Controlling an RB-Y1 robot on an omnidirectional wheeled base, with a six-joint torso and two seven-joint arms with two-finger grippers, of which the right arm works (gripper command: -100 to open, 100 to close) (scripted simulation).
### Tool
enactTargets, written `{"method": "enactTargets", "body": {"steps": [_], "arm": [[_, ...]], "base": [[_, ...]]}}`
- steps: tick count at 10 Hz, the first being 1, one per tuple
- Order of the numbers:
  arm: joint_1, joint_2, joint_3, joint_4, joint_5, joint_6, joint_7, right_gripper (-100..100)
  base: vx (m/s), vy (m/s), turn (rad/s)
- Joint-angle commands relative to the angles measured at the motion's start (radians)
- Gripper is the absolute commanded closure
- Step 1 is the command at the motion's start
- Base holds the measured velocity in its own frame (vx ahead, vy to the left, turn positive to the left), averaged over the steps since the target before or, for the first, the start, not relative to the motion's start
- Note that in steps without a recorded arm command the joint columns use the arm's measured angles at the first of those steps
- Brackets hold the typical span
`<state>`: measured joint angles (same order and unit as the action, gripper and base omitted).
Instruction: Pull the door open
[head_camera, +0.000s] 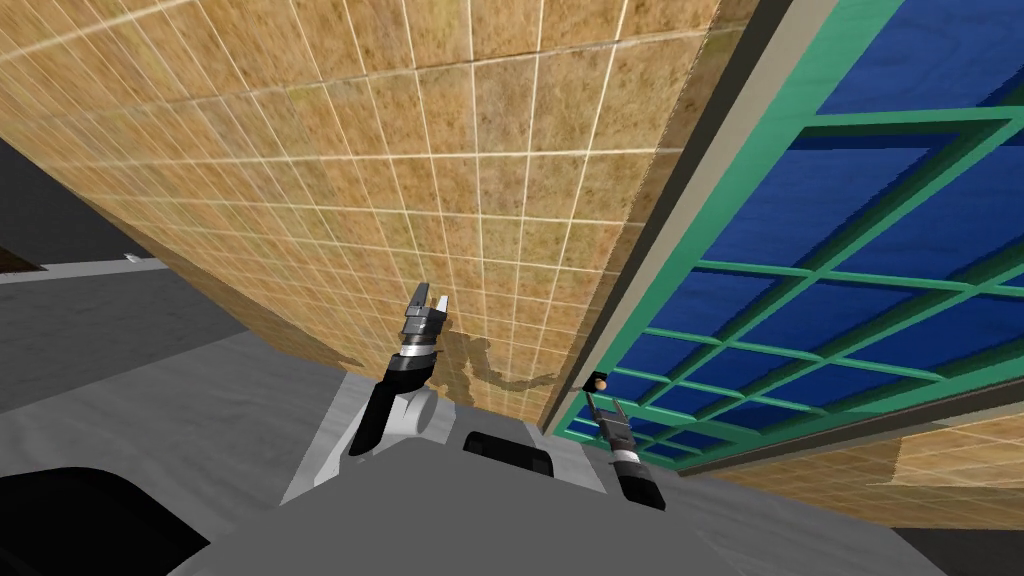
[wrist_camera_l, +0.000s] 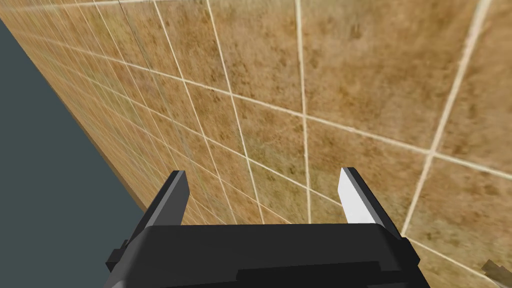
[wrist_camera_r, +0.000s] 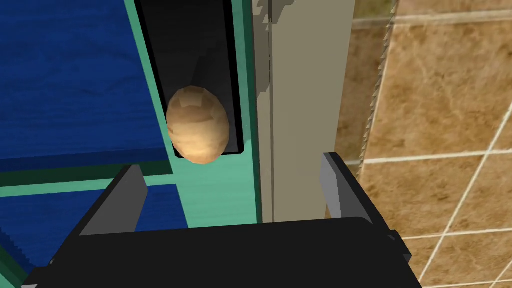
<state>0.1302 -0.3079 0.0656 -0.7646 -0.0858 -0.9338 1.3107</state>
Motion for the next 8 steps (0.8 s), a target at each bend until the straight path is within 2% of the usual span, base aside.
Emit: {"method": "enactTargets", "body": {"steps": [1,3,4,5,8], "arm": [[0.003,-0.018,-0.016,0.023,-0.01,-0.02,-0.017,-100],[0.005,-0.035,-0.033,0.047,-0.021,-0.04,-0.031,-100],[0.0,-0.022,-0.018,0.068,-0.012,-0.049,-0.027,-100],[0.0,-0.022,-0.018,0.068,-0.012,-0.049,-0.027,100],[0.0,-0.022,-0.018,0.068,-0.012,-0.049,-0.027,100]], "base": [[0.215,0.008,0.153],[0.181,0.001,0.085],[0.031,0.015,-0.01],[-0.028,0.005,-0.009],[-0.008,-0.016,-0.004]]}}
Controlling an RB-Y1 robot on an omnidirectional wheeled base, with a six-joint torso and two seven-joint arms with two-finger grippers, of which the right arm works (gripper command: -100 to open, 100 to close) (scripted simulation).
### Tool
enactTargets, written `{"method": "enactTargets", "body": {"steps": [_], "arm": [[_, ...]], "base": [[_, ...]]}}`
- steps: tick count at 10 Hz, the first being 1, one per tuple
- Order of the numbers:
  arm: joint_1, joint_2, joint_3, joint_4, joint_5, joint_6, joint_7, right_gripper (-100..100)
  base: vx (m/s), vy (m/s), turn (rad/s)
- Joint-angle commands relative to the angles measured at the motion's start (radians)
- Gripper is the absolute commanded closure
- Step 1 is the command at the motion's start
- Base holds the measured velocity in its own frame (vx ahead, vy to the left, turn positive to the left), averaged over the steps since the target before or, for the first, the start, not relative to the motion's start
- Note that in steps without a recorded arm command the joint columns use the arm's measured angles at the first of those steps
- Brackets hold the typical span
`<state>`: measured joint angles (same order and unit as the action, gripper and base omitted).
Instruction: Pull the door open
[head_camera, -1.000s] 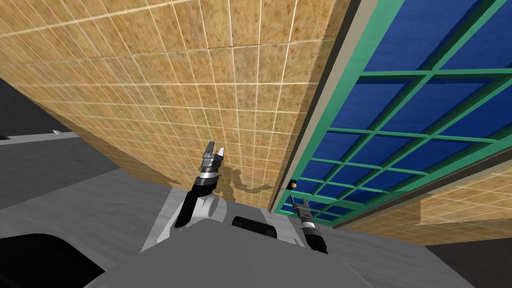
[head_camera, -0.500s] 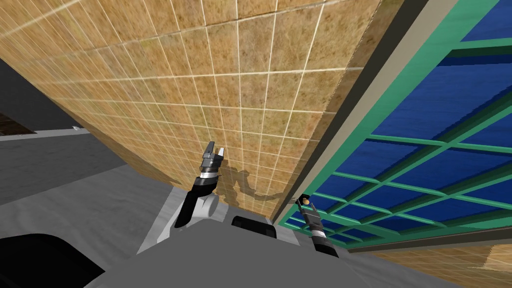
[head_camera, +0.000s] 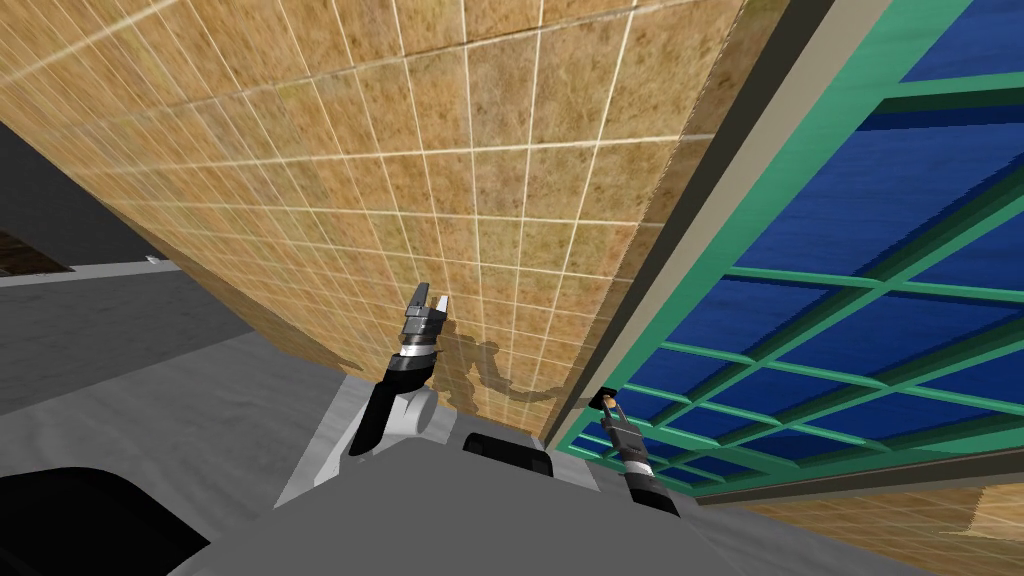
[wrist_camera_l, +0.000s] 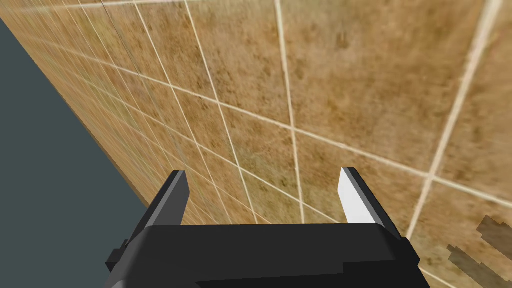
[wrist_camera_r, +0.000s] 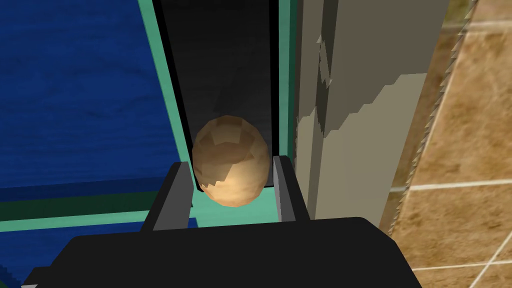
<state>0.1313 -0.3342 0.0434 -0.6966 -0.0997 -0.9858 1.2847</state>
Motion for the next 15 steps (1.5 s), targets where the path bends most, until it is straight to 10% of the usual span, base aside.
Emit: {"method": "enactTargets", "body": {"steps": [1,15], "arm": [[-0.001,0.004,0.004,0.0,0.002,0.003,-0.001,100],[-0.017,0.002,0.012,0.009,-0.029,0.008,-0.323,100]], "base": [[0.0,0.0,0.0],[-0.022,-0.009,0.021]]}}
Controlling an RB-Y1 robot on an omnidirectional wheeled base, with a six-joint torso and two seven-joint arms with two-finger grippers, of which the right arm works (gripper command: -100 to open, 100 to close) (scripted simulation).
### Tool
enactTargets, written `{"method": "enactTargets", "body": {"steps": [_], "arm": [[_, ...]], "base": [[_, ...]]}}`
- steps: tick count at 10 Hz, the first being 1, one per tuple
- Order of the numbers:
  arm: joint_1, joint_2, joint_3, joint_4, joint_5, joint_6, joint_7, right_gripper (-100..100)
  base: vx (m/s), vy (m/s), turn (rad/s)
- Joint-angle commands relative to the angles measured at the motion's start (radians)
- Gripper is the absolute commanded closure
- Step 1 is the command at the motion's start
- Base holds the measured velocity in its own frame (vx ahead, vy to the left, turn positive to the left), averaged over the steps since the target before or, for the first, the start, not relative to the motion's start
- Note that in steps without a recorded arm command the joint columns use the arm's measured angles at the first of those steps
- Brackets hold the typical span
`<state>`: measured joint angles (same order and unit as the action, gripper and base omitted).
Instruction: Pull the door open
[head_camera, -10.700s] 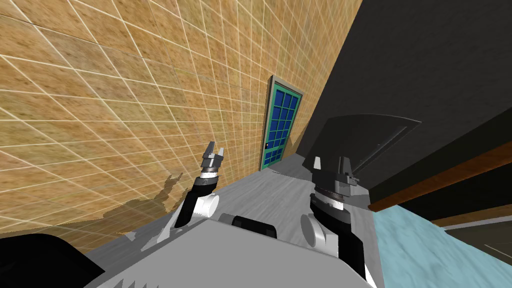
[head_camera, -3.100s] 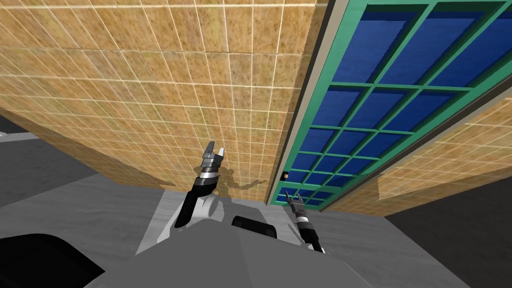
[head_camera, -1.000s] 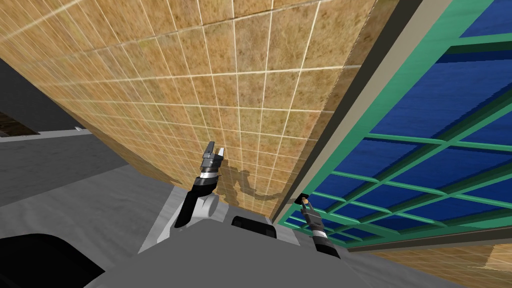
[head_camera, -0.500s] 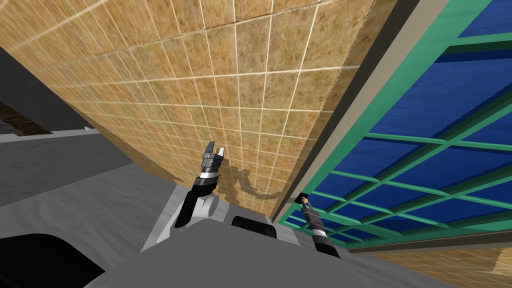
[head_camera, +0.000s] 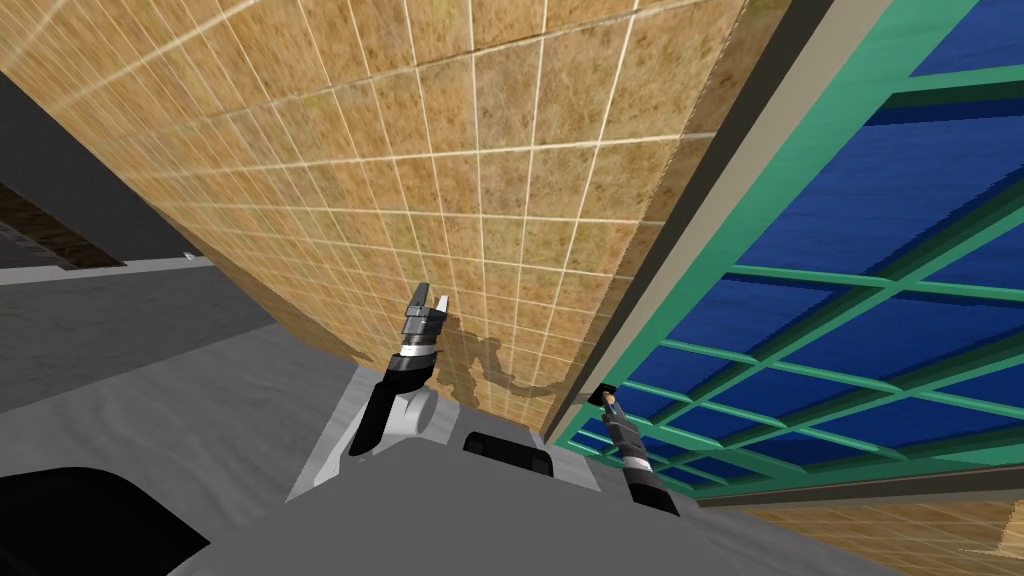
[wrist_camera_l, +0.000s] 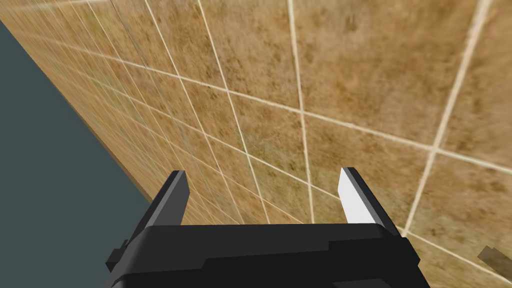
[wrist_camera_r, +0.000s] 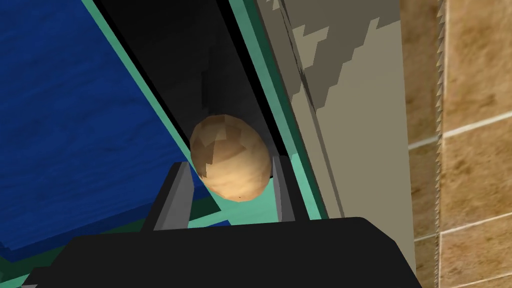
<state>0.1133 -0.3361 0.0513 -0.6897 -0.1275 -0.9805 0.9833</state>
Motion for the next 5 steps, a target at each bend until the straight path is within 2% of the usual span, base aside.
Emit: {"method": "enactTargets", "body": {"steps": [1,3,4,5], "arm": [[0.001,0.004,0.004,0.002,-0.001,0.002,-0.032,100],[-0.003,0.004,0.007,0.004,-0.008,0.004,-0.095,100],[-0.003,0.004,0.007,0.004,-0.008,0.004,-0.107,100],[0.013,-0.005,0.005,0.002,-0.005,-0.011,-0.06,-100]], "base": [[-0.025,-0.009,0.015],[-0.028,-0.005,0.025],[-0.032,-0.004,0.012],[-0.026,0.024,-0.034]]}}
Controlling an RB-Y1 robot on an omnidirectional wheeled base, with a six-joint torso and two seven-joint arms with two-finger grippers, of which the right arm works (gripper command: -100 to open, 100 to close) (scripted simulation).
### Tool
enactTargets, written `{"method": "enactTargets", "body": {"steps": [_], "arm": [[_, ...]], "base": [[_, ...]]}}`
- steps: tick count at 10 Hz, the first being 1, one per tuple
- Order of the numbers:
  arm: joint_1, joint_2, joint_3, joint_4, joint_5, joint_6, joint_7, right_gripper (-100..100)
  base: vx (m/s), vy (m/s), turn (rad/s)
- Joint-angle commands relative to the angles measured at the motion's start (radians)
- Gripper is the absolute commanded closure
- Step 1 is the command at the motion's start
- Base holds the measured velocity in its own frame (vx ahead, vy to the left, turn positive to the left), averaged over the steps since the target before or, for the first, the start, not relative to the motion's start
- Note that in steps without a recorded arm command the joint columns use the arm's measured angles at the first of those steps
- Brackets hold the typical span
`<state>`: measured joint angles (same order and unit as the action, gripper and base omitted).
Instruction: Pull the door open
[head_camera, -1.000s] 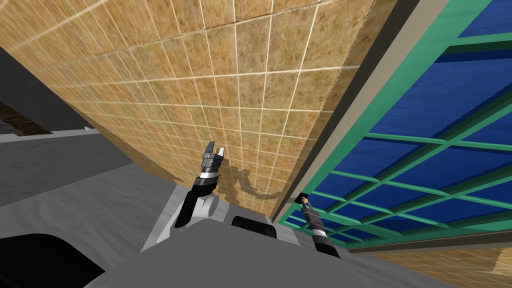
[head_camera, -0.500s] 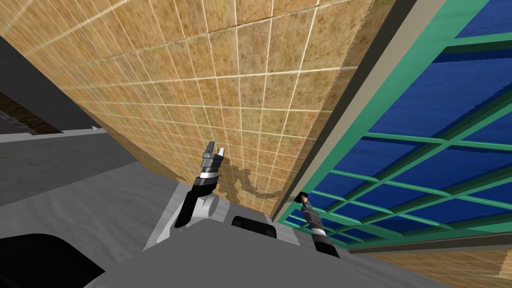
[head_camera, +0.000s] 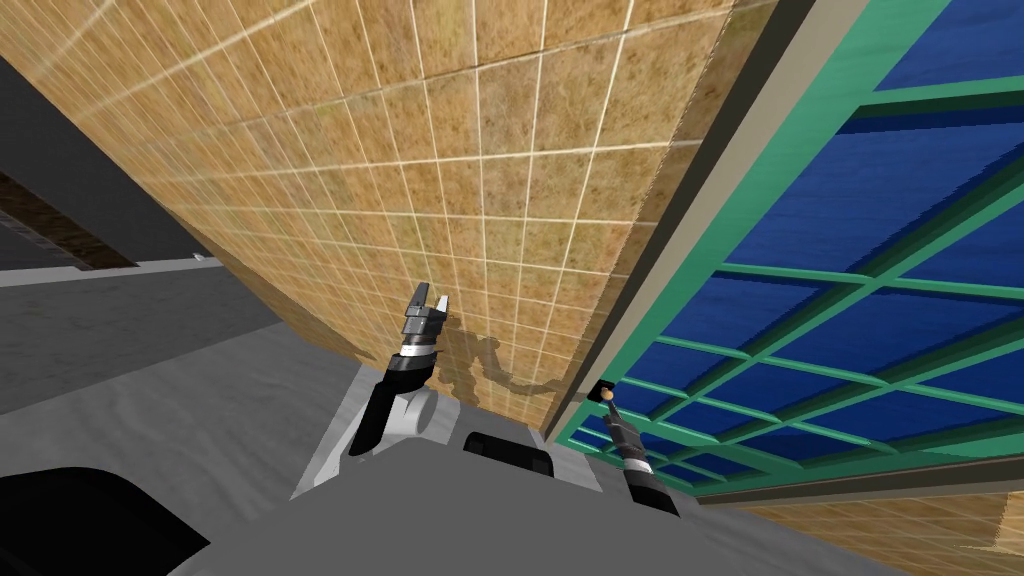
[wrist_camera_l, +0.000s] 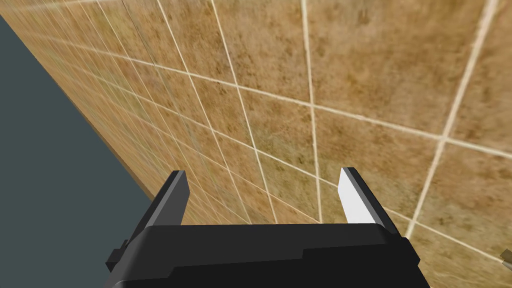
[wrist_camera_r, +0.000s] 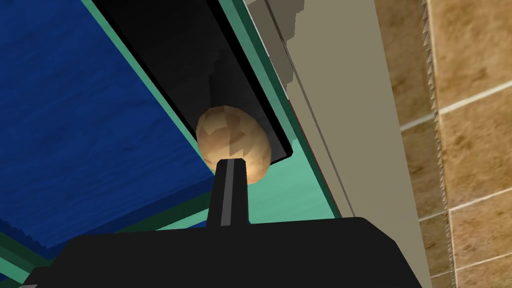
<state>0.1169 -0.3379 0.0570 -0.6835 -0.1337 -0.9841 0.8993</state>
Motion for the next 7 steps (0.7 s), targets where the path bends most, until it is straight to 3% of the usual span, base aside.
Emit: {"method": "enactTargets", "body": {"steps": [1,7], "arm": [[0.018,-0.008,0.0,-0.005,0.003,-0.015,0.045,-100],[0.085,-0.049,0.001,-0.01,0.015,-0.083,0.214,-100]], "base": [[-0.029,0.037,-0.055],[-0.038,0.049,-0.047]]}}
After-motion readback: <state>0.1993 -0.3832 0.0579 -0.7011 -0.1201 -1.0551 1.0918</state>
